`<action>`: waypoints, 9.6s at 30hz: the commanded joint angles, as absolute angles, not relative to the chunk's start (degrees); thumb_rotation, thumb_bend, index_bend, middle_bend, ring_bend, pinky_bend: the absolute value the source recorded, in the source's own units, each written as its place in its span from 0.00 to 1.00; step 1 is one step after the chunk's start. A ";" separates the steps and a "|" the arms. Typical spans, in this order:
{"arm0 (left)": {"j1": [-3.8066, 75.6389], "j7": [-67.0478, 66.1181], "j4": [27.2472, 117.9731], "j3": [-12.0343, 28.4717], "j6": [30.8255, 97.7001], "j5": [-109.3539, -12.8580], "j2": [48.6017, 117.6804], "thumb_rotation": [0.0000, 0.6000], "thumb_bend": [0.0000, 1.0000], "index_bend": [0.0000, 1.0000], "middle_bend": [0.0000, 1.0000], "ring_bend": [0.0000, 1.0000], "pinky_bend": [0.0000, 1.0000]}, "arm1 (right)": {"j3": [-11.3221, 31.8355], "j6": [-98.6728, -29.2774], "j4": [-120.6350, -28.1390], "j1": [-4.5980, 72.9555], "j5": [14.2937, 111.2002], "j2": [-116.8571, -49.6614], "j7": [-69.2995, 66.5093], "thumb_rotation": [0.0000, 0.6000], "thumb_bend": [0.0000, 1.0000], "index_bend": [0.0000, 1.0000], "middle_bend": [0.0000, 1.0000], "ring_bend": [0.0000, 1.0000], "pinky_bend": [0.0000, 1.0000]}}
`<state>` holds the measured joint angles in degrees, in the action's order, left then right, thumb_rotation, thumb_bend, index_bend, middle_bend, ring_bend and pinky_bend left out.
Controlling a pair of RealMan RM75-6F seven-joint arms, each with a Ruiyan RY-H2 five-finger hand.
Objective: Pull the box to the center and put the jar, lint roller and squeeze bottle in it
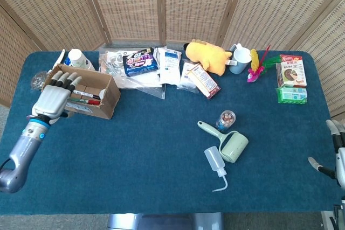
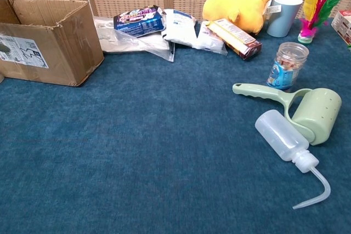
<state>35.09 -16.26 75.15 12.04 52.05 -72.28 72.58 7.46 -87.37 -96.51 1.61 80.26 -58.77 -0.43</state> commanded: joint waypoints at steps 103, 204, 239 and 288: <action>66.86 -54.43 68.48 21.76 62.53 -41.68 111.50 1.00 0.07 0.60 0.54 0.53 0.79 | 7.60 -85.04 -94.74 1.59 79.89 -56.57 -10.36 1.00 0.00 0.03 0.00 0.00 0.00; 11.98 14.03 103.43 4.24 76.24 -78.18 47.82 1.00 0.05 0.00 0.00 0.00 0.07 | 14.69 -50.04 -94.48 36.38 58.61 -74.60 15.43 1.00 0.00 0.15 0.10 0.09 0.24; 11.95 15.58 102.30 5.10 74.18 -78.08 47.84 1.00 0.05 0.00 0.00 0.00 0.07 | 13.97 -64.70 -97.50 32.13 71.13 -67.99 7.98 1.00 0.29 0.58 0.45 0.42 0.49; 12.30 18.71 100.10 5.38 71.85 -78.46 47.91 1.00 0.05 0.00 0.00 0.00 0.07 | 26.12 -64.07 -104.00 60.86 29.32 -78.58 32.14 1.00 0.00 0.00 0.00 0.07 0.31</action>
